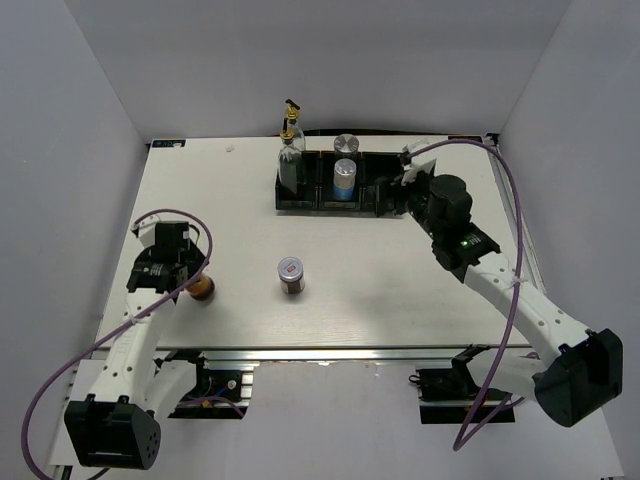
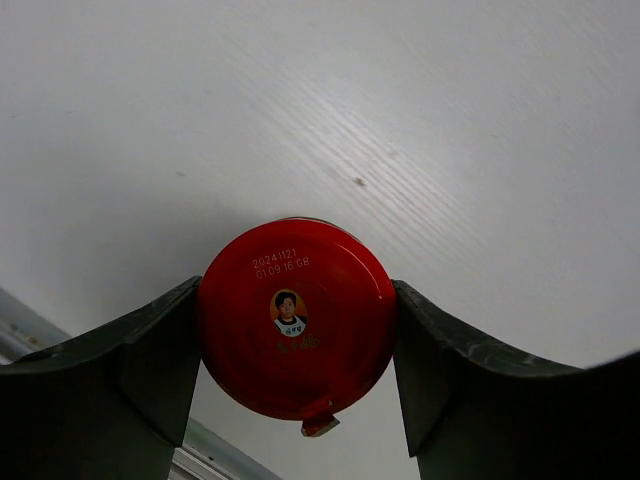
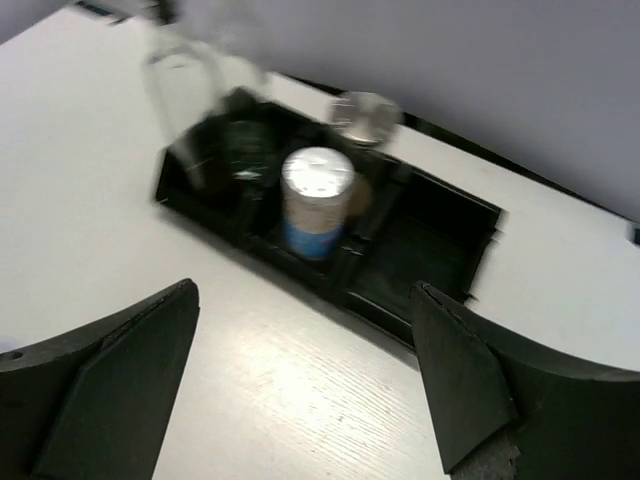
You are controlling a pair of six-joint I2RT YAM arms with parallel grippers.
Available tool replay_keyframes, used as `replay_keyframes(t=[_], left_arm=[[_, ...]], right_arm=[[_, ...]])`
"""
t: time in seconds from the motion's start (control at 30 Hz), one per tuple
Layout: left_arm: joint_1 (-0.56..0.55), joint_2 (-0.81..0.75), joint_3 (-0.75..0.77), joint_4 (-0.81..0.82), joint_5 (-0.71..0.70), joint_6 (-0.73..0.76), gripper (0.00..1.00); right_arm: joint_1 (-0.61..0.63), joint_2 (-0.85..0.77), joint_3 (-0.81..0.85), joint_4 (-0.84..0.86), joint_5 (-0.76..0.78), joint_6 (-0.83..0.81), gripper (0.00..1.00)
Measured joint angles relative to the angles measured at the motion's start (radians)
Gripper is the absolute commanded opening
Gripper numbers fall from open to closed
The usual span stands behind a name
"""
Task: Organize the condiment bottles
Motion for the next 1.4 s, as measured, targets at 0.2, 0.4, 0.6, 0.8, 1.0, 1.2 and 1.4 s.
replay_keyframes(t=[0.2,0.4,0.6,0.8,1.0,1.2,1.4], left_arm=[[-0.004,0.028,0.166,0.018,0.225,0.113,0.03],[-0.034,0.079,0.313,0.082,0.356,0.169,0.0],[-0.264,0.231,0.421,0.104,0.343,0.192,0.0],[-0.428,0.464,0.623,0.082,0.329,0.196,0.0],[-0.521,0.624,0.819,0.049,0.278,0.21,0.0],[-0.592,0.681,0.893,0.011,0.251,0.22,0.0],[-0.627,0.696,0.914,-0.02,0.233,0.222,0.0]], right_arm=[[0.012,0.039,0.011,-0.02,-0.331,-0.07,0.89],[0.033,0.135,0.027,-0.01,-0.612,-0.124,0.89],[0.066,0.246,0.089,0.001,-0.752,-0.176,0.89],[0.085,0.306,0.092,0.075,-0.789,-0.196,0.89],[0.086,0.382,0.092,0.19,-0.784,-0.182,0.89],[0.086,0.469,0.095,0.302,-0.764,-0.142,0.89],[0.086,0.515,0.097,0.397,-0.77,-0.103,0.89]])
